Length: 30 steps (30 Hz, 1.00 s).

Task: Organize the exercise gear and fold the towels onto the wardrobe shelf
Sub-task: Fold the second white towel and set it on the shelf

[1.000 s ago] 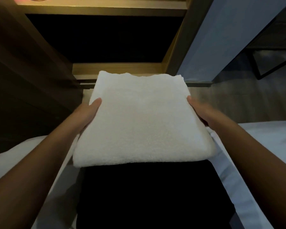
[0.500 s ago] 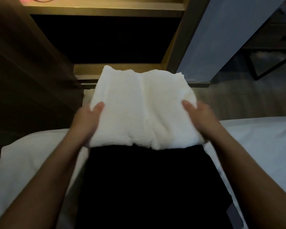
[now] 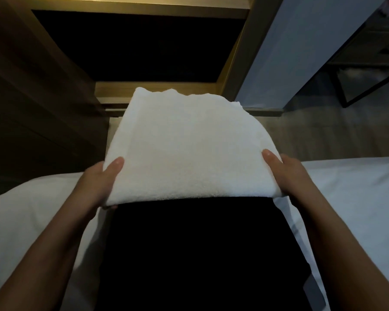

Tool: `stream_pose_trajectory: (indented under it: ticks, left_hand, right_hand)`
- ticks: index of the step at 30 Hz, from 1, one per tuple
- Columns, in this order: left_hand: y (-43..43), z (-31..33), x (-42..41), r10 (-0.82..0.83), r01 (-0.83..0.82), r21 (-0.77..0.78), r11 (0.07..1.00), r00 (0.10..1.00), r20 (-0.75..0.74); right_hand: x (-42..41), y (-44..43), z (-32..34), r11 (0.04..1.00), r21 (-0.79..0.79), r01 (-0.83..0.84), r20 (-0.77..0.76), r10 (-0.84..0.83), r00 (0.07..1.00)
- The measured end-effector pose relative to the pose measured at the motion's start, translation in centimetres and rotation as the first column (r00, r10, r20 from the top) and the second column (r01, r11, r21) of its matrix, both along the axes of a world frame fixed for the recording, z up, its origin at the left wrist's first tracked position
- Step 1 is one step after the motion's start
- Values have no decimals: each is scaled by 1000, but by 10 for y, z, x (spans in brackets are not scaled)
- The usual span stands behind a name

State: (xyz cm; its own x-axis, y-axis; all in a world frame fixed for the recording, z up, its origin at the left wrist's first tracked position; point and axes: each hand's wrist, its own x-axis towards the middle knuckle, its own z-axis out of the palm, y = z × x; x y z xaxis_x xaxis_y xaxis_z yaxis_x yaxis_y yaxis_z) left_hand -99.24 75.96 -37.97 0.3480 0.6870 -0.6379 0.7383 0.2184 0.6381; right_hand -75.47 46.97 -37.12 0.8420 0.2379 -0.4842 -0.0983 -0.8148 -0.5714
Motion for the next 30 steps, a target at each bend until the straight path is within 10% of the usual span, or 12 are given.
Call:
stream_pose_trajectory:
  ticks: [11, 23, 30]
  left_hand:
    - [24, 23, 15, -81, 92, -337, 937, 996, 47]
    - [33, -14, 41, -100, 103, 69, 992, 994, -52]
    - [6, 33, 14, -589, 504, 543, 672, 808, -20]
  right_hand:
    - [24, 23, 8, 997, -68, -35, -333, 11, 943]
    - [40, 35, -17, 995, 81, 50, -262, -27, 965]
    - [15, 5, 14, 901, 88, -424, 267, 388, 882]
